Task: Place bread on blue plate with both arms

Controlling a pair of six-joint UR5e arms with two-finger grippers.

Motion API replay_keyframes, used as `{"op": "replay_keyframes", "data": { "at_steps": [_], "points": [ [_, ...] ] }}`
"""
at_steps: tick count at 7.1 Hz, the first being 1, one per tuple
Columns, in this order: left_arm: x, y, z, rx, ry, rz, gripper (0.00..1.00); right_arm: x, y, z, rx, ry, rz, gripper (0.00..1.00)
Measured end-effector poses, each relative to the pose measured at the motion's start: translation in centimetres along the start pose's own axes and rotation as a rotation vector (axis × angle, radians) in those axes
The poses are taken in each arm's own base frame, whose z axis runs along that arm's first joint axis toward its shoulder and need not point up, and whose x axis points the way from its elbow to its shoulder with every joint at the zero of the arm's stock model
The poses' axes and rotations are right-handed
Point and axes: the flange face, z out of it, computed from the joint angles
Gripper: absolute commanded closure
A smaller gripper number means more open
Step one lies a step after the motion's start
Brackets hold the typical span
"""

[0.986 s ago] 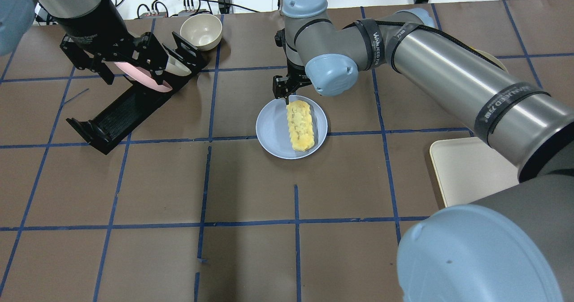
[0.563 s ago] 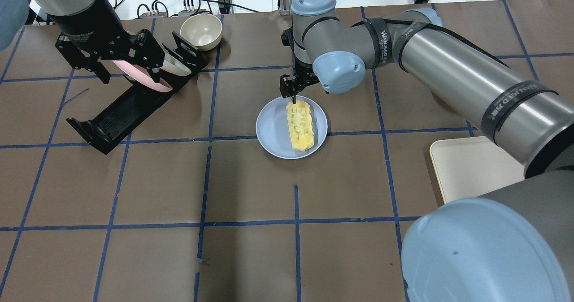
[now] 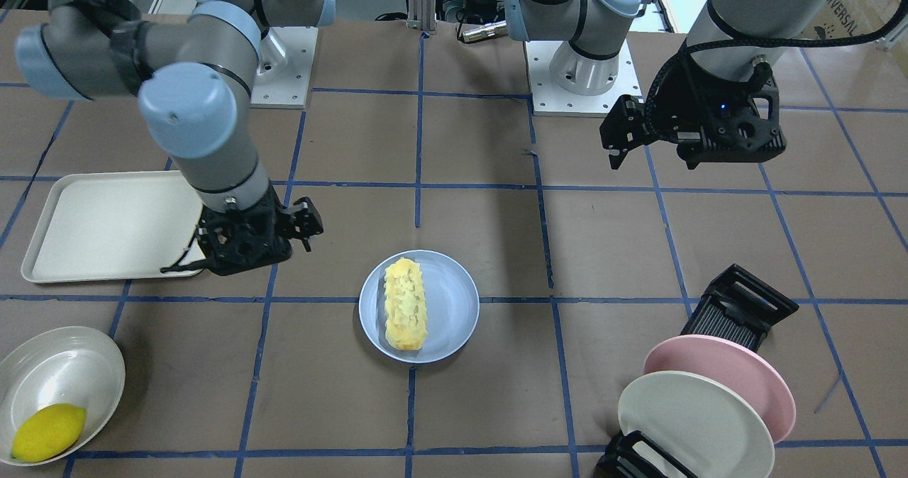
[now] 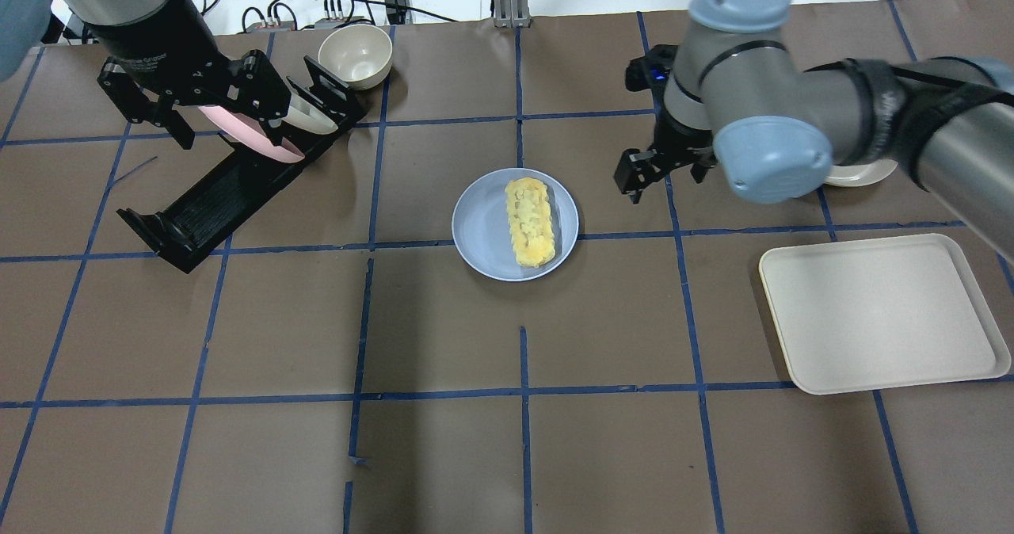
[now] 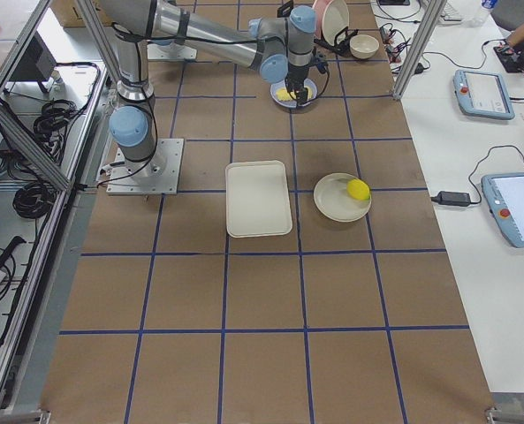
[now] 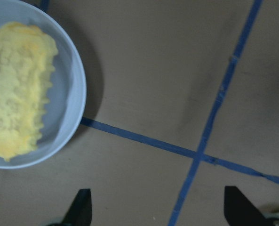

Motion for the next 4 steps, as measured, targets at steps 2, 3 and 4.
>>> {"op": "replay_keyframes", "data": {
  "at_steps": [2, 3, 4],
  "points": [
    [0.0, 0.0, 0.1, -0.001, 0.000, 0.000, 0.00, 3.1, 6.5, -5.1, 0.066, 0.023, 0.050, 0.01],
    [0.0, 0.0, 0.1, -0.002, 0.000, 0.000, 0.00, 3.0, 7.6, -7.3, 0.074, 0.017, 0.074, 0.01],
    [0.0, -0.1, 0.1, -0.002, 0.000, 0.000, 0.00, 3.0, 7.1, -9.0, 0.063, 0.001, 0.095, 0.01]
  ]
}}
